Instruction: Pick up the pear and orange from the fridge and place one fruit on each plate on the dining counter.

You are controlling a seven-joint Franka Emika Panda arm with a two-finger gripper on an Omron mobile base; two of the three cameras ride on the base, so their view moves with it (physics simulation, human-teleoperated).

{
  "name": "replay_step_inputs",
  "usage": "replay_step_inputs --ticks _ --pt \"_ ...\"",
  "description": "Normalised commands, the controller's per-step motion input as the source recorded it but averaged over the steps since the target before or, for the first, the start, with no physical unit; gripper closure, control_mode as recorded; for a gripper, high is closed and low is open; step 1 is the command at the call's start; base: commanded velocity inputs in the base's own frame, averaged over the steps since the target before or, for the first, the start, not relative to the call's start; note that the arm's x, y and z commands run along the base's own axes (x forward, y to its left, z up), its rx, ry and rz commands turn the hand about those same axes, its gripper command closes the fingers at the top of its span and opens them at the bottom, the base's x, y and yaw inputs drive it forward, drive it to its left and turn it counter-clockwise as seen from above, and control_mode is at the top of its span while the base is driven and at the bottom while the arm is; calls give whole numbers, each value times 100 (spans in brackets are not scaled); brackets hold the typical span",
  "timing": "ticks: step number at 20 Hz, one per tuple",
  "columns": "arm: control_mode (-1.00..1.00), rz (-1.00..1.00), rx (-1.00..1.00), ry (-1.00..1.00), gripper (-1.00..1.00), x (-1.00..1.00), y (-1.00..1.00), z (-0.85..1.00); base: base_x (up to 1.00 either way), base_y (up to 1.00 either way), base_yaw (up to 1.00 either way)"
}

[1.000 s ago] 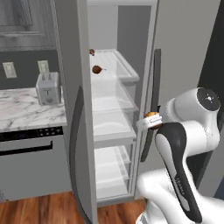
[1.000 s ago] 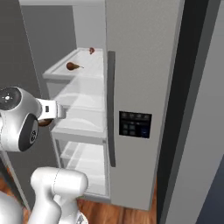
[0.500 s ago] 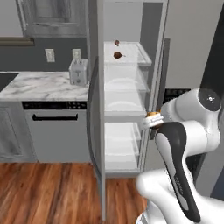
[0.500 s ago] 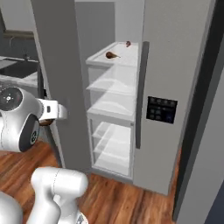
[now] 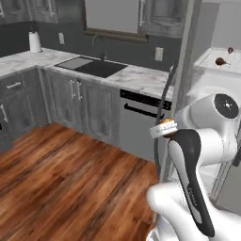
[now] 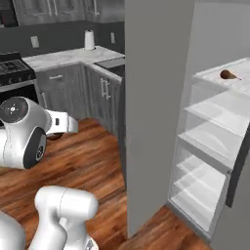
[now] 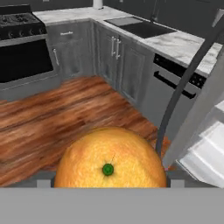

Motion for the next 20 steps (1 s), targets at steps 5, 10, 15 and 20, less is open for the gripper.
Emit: replay_step_inputs --ticks 5,10,15,20 --pt "100 0 0 0 100 0 0 0 -6 0 100" --pt "100 0 0 0 100 0 0 0 -6 0 100" --pt "100 0 0 0 100 0 0 0 -6 0 100" --pt "100 0 0 0 100 0 0 0 -8 0 100"
